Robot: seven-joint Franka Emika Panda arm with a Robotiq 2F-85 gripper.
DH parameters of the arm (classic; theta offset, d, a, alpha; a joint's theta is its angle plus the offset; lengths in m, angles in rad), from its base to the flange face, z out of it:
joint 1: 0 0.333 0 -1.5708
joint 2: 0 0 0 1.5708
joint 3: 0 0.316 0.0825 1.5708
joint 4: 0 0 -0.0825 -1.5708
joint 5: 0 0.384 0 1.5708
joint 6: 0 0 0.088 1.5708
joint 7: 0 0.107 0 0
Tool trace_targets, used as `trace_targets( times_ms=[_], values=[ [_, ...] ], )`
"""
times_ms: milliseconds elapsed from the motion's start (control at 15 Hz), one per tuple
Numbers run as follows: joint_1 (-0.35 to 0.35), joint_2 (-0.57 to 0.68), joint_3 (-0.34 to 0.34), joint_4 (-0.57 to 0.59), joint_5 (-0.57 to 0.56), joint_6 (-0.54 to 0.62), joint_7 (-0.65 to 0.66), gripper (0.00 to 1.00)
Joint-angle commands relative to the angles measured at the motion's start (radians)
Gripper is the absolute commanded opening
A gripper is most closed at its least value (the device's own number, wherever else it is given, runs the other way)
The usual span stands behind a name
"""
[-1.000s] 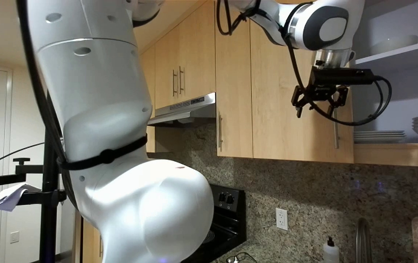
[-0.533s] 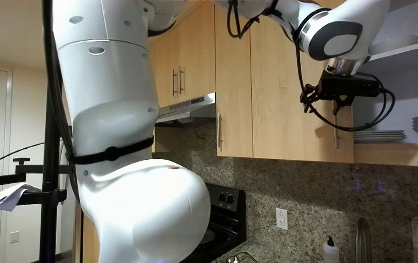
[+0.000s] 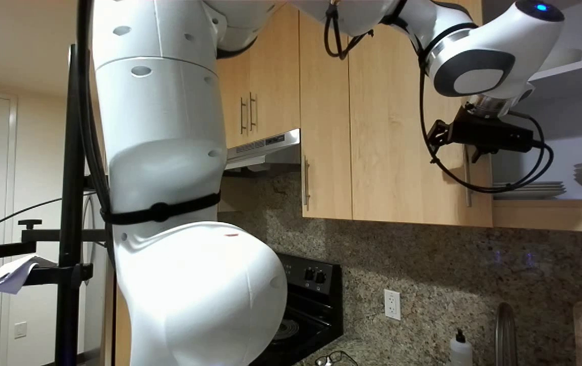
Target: Open the left door of the first upper cabinet from the right
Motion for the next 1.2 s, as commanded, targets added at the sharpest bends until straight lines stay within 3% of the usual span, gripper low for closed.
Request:
trace_targets(
  times_ms=[0,600,1133],
  values=[
    [-0.038,0.017,0.042,0.008,0.056,0.02,-0.056,1.0],
    [-0.041,0.023,0.077,-0.002,0.094,0.044,-0.095,1.0],
    [-0.046,0.019,0.081,-0.021,0.077,-0.022,-0.134,1.0]
  ],
)
